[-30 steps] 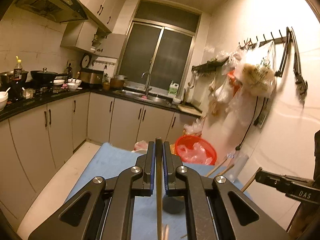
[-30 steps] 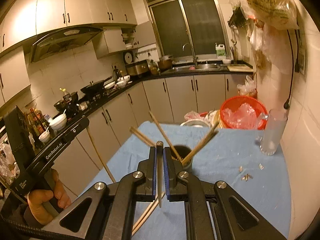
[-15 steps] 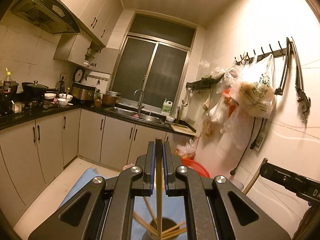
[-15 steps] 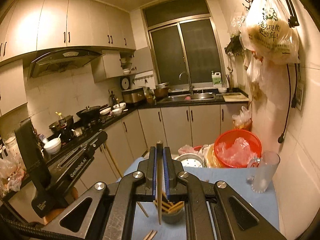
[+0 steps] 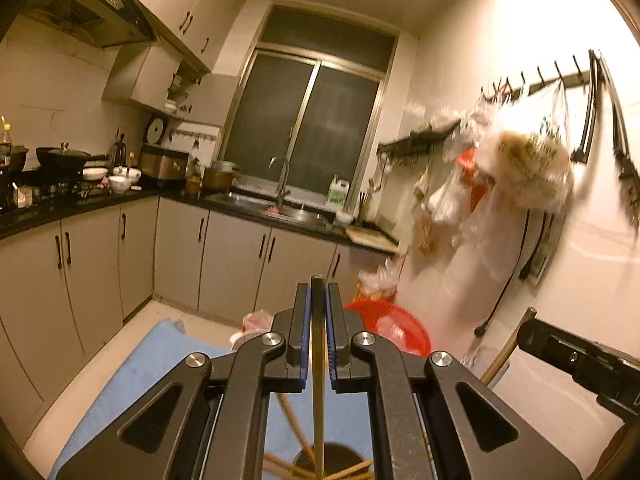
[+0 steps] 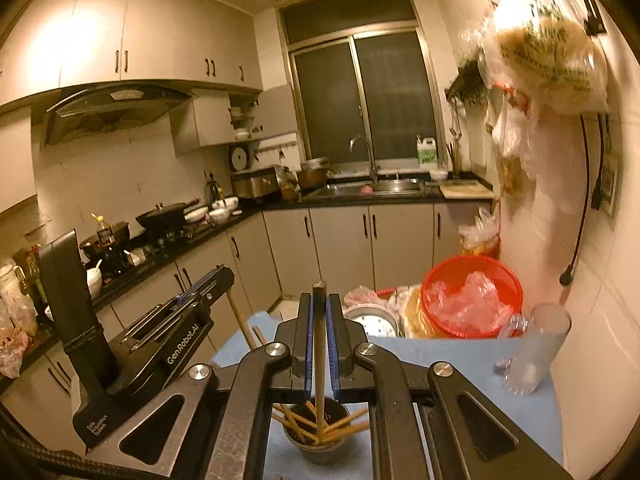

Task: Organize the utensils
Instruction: 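Lower the chopsticks into the grey cup and open both grippers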

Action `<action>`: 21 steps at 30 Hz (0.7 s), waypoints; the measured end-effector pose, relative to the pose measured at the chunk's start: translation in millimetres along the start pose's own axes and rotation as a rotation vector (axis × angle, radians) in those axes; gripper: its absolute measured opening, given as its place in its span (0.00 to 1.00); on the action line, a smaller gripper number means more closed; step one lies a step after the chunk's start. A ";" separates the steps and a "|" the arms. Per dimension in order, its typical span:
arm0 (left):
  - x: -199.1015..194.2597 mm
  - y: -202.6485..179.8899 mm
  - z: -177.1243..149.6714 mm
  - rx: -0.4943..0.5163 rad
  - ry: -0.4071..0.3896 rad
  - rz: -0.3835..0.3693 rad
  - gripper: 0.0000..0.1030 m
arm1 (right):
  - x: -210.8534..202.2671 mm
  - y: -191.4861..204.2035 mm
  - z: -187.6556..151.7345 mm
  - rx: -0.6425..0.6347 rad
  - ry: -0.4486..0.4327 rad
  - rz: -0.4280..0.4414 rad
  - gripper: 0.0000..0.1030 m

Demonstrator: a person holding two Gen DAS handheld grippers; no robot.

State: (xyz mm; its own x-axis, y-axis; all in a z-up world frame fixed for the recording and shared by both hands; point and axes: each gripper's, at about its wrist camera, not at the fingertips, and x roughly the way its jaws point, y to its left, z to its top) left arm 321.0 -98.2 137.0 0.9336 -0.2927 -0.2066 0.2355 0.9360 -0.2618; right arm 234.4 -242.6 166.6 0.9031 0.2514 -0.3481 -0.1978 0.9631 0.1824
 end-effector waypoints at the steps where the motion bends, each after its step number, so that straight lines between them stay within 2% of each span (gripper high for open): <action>1: 1.7 2.2 -5.2 0.000 0.014 0.004 0.06 | 2.7 -3.0 -5.4 0.004 0.012 -0.003 0.06; 6: -3.4 12.2 -22.5 -0.001 0.064 0.004 0.06 | 8.0 -10.8 -24.0 0.003 0.051 -0.017 0.06; 14: -11.9 15.7 -52.0 0.052 0.162 0.013 0.07 | 17.3 -18.3 -53.5 0.023 0.114 -0.034 0.06; 21: -15.7 15.5 -57.4 0.068 0.171 0.030 0.08 | 20.2 -20.4 -62.9 0.028 0.136 -0.046 0.06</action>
State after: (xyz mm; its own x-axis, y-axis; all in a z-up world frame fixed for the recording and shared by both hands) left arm 294.5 -90.3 82.1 0.8823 -0.2880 -0.3724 0.2313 0.9542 -0.1899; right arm 232.7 -251.1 98.0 0.8506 0.2193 -0.4779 -0.1449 0.9715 0.1878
